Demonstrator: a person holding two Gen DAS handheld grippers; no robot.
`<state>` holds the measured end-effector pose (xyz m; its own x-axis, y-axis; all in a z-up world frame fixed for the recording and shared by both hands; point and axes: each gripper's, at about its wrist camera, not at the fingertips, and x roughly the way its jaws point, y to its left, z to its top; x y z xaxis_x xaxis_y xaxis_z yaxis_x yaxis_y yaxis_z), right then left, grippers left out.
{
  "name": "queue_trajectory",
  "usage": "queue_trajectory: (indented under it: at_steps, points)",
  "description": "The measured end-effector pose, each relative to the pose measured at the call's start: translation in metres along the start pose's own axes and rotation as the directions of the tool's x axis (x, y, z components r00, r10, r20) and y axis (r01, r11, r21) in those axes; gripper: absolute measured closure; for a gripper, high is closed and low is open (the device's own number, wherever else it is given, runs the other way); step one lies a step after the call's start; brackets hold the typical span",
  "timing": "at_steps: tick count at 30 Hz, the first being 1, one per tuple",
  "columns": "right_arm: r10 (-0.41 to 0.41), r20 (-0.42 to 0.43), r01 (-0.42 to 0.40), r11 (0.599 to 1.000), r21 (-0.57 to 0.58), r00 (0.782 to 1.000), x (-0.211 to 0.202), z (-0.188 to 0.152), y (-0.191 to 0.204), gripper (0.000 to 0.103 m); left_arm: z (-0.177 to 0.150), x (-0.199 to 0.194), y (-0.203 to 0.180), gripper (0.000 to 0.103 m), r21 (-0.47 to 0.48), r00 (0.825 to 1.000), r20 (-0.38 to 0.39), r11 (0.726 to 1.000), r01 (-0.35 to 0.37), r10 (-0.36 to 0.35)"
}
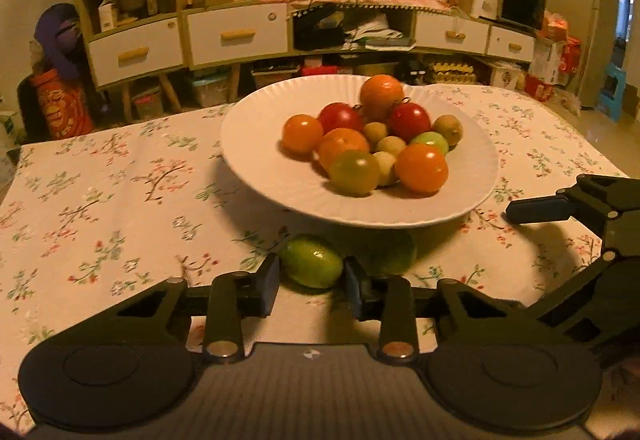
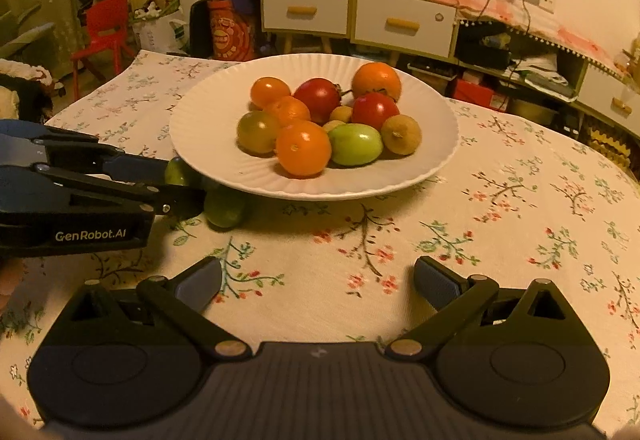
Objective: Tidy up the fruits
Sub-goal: 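Close left gripper on its green tomato while right gripper closes on the other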
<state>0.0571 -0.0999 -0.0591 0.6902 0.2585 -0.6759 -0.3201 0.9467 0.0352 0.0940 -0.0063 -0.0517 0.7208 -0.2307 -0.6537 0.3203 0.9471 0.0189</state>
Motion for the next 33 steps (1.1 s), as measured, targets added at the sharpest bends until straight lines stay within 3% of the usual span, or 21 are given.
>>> queue_trajectory:
  at_steps: [5, 11, 27, 30, 33]
  points:
    - [0.042, 0.006, -0.042, 0.998, -0.039, 0.999, 0.004, 0.004, 0.008, 0.001, -0.004, -0.007, 0.011, 0.077, -0.040, 0.999, -0.029, 0.999, -0.020, 0.019]
    - [0.070, 0.020, -0.069, 0.996, -0.055, 0.997, 0.008, 0.011, 0.017, 0.011, -0.008, -0.016, 0.020, 0.077, -0.083, 0.998, -0.054, 0.996, -0.034, 0.029]
    - [0.102, 0.048, -0.099, 0.994, -0.056, 0.994, 0.010, 0.018, 0.021, 0.062, -0.012, -0.021, 0.023, 0.077, -0.118, 0.997, -0.077, 0.992, -0.036, 0.027]
    - [0.110, 0.049, -0.107, 0.992, -0.062, 0.993, 0.009, 0.019, 0.020, 0.076, -0.013, -0.021, 0.022, 0.077, -0.113, 0.997, -0.077, 0.993, -0.037, 0.028]
    - [0.120, 0.042, -0.117, 0.991, -0.062, 0.992, 0.007, 0.019, 0.020, 0.079, -0.013, -0.023, 0.022, 0.077, -0.116, 0.997, -0.076, 0.993, -0.037, 0.029]
